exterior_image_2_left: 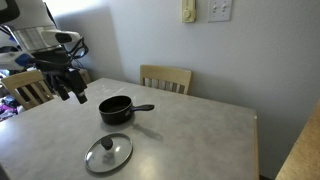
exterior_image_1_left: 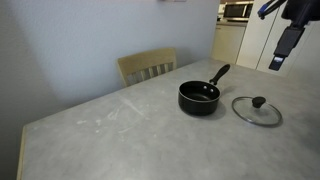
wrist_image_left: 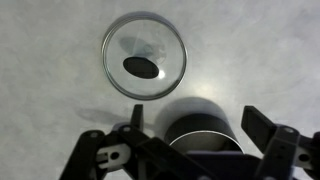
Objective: Cover the pot
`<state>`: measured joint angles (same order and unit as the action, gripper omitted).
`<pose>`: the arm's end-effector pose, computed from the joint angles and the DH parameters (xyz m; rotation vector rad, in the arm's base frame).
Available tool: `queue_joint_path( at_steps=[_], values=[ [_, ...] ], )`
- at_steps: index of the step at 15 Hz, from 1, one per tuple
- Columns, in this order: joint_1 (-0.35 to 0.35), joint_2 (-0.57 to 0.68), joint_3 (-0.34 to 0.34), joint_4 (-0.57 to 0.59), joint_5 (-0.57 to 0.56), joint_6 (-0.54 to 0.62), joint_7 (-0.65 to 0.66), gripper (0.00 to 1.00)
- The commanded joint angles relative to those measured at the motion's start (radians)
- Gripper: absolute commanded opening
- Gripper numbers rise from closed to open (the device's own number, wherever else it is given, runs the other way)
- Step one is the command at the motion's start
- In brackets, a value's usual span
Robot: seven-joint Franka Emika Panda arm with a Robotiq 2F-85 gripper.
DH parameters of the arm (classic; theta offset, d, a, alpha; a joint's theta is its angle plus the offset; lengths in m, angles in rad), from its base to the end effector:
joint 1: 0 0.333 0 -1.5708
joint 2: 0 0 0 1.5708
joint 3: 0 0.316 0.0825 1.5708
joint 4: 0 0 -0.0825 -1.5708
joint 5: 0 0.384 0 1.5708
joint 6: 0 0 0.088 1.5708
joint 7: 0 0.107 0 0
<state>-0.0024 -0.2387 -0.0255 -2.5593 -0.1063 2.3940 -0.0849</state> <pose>0.4381 -0.0129 0.3580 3.0599 0.2035 0.1066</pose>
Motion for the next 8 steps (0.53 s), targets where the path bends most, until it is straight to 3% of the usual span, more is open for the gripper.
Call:
queue_joint_path(
  at_steps=[1,3,4,8],
  values=[
    [0.005,0.000,-0.034,-0.012,0.057,0.006,-0.111,1.00],
    [0.015,0.008,-0.079,-0.006,0.115,0.002,-0.282,1.00],
    [0.003,0.000,-0.033,-0.004,0.070,-0.002,-0.155,1.00],
    [0.002,0.000,-0.069,-0.004,0.095,-0.002,-0.255,1.00]
  ],
)
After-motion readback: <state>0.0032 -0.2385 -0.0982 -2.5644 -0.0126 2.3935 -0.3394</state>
